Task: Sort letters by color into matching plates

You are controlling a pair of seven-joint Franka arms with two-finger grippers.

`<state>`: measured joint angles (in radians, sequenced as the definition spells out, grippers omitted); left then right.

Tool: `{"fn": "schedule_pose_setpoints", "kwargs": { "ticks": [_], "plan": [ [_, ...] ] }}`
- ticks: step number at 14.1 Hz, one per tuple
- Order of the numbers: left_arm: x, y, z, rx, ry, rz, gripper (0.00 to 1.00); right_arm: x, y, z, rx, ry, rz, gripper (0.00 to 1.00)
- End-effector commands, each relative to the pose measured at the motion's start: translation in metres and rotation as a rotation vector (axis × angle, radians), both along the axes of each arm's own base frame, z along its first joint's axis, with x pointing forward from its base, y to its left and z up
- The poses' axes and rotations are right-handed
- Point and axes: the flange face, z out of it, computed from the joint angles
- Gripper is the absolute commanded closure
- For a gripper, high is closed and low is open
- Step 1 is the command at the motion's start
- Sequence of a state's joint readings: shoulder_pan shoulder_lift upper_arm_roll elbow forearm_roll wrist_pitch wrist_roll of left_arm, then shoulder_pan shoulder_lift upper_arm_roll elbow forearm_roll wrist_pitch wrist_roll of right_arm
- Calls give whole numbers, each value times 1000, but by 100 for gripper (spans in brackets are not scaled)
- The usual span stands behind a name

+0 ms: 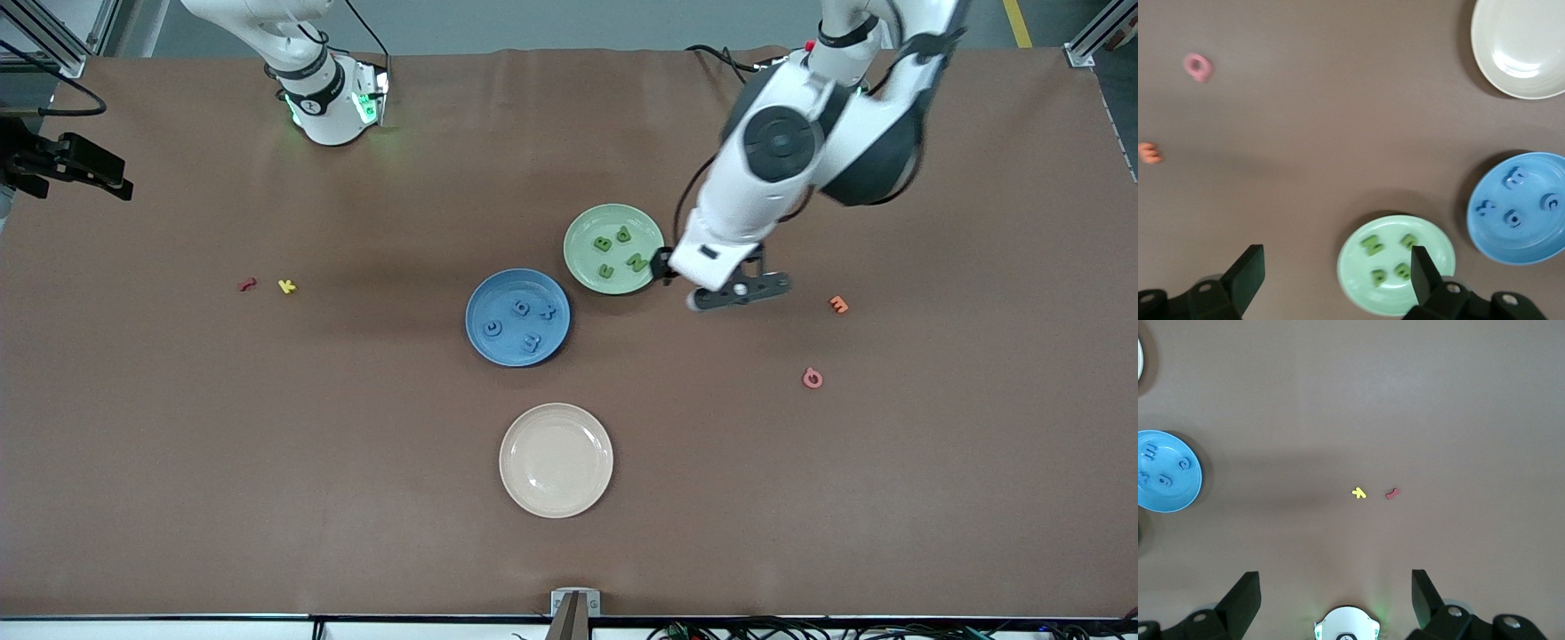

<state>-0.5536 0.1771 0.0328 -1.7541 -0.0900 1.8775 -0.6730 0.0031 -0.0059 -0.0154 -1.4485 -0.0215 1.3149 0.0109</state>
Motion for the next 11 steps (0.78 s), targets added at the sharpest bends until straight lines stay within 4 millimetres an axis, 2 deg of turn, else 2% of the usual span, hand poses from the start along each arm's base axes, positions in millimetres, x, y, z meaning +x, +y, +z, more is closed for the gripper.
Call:
{"fn": "schedule_pose_setpoints", "kwargs": {
  "ticks": [1,3,6,11],
  "plan": [
    [-5,47,47,1,-5,-36,1,-15,0,15,40,-38,1,0],
    [-5,102,78,-3,7,-51,1,-15,2,15,57,-40,5,0],
    [-6,170,107,-17,8,-83,1,-13,2,15,58,-52,5,0],
    [-10,248,135,-30,-39,-98,1,-17,2,15,57,-52,6,0]
  ]
}}
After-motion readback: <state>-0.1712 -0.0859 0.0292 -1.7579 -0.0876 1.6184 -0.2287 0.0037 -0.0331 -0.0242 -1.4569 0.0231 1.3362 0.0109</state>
